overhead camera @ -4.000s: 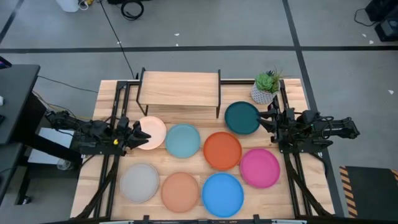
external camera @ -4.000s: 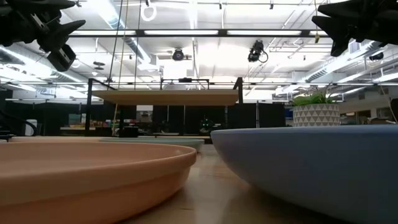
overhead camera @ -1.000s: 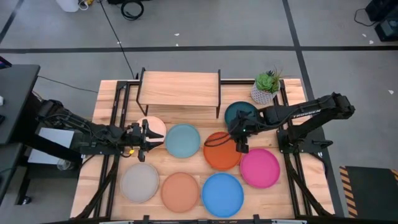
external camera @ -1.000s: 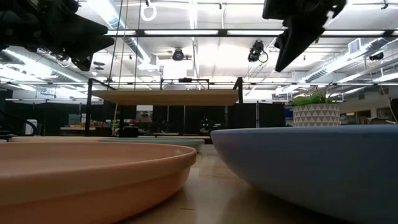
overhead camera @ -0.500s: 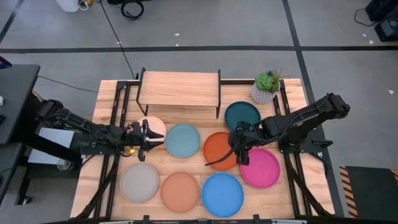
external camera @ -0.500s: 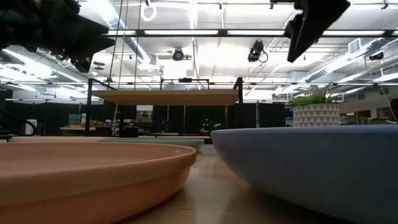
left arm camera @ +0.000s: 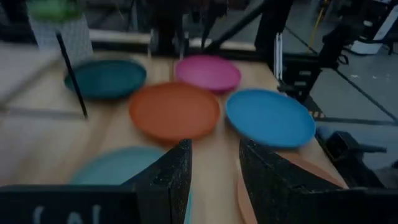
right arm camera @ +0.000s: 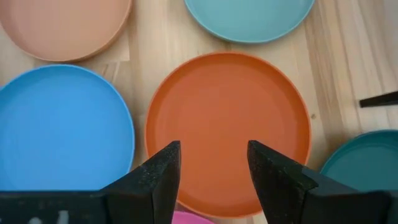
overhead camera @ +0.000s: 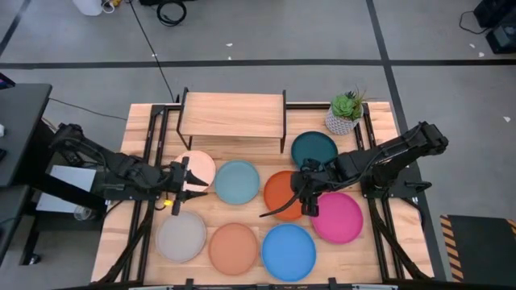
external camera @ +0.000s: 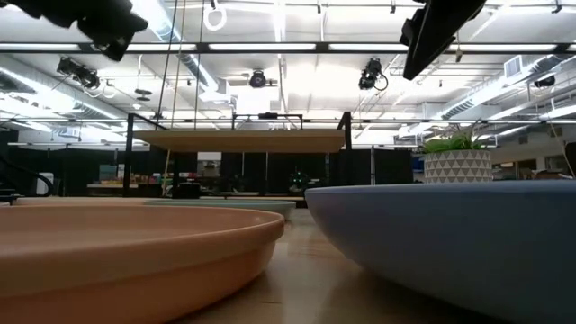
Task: Place and stack plates onto a shelf
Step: Stack the dark green plate on the orange plate
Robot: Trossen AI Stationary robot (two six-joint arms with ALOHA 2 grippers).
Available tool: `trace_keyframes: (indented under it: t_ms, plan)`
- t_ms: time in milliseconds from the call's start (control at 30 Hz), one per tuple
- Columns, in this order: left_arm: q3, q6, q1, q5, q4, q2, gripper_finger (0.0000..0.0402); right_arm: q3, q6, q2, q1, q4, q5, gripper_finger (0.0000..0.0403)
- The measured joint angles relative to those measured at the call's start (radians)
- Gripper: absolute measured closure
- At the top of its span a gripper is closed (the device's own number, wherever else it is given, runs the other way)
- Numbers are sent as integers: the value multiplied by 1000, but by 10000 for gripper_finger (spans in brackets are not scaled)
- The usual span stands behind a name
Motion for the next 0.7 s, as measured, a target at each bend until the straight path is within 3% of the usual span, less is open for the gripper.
trace_keyframes:
  t_ms: [200,333,700]
  plan:
    - [0,-125,-67,-36,-20,73,260,0,18,18,-2,-12,-10,210]
    - [4,-129,-97,-59,47,148,260,0,-9,28,-12,-15,-22,210]
    - [122,-120,-107,-151,-55,281,260,-16,-21,35,-77,-123,36,210]
